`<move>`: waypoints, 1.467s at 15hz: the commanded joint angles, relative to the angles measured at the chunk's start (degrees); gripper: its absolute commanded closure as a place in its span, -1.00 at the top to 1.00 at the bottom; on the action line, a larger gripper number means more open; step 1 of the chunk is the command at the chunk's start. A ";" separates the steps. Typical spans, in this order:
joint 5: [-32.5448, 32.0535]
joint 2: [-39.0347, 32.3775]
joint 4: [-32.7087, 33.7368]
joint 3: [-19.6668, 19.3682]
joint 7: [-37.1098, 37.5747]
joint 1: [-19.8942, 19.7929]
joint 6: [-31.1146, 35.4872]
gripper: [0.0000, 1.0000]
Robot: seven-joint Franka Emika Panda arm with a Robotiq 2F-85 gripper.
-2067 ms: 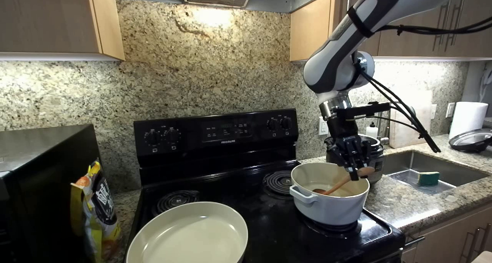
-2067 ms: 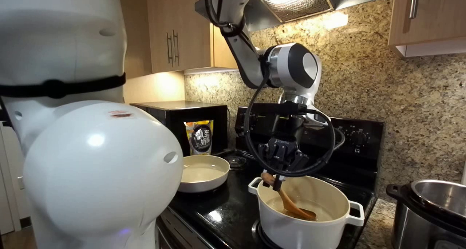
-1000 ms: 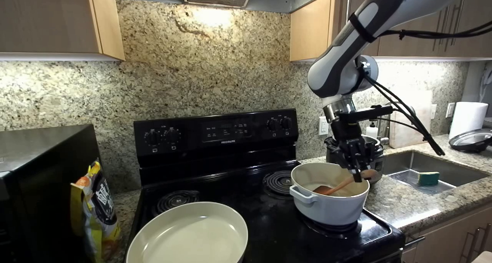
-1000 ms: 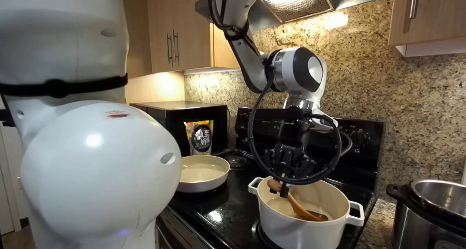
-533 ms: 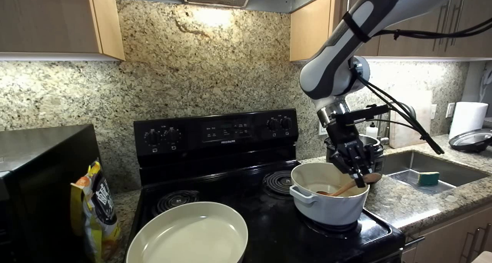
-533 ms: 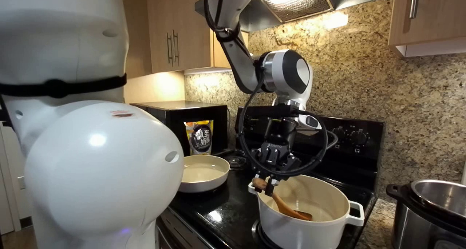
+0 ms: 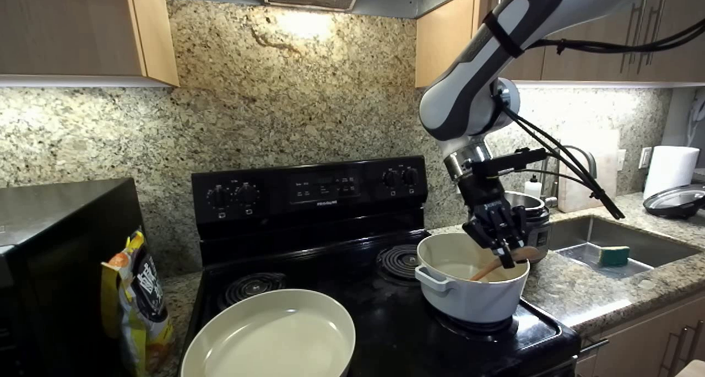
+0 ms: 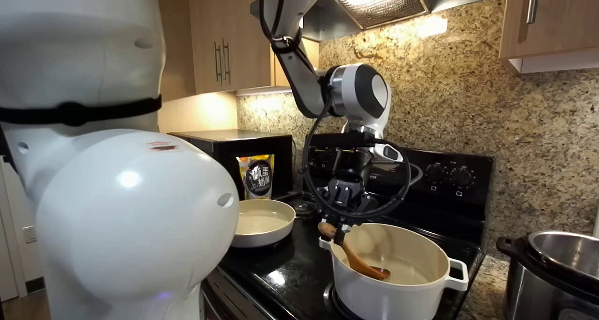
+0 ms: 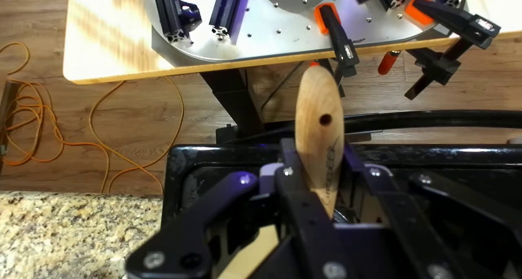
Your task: Pick up the cooking stick and stir in the pot
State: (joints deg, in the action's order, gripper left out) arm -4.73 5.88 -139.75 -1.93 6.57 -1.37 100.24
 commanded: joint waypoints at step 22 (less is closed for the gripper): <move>-2.08 0.13 -0.06 -1.70 -1.24 -1.69 0.88 -0.85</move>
State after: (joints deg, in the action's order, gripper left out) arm -7.03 3.66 -138.07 -4.26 6.97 -3.19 103.22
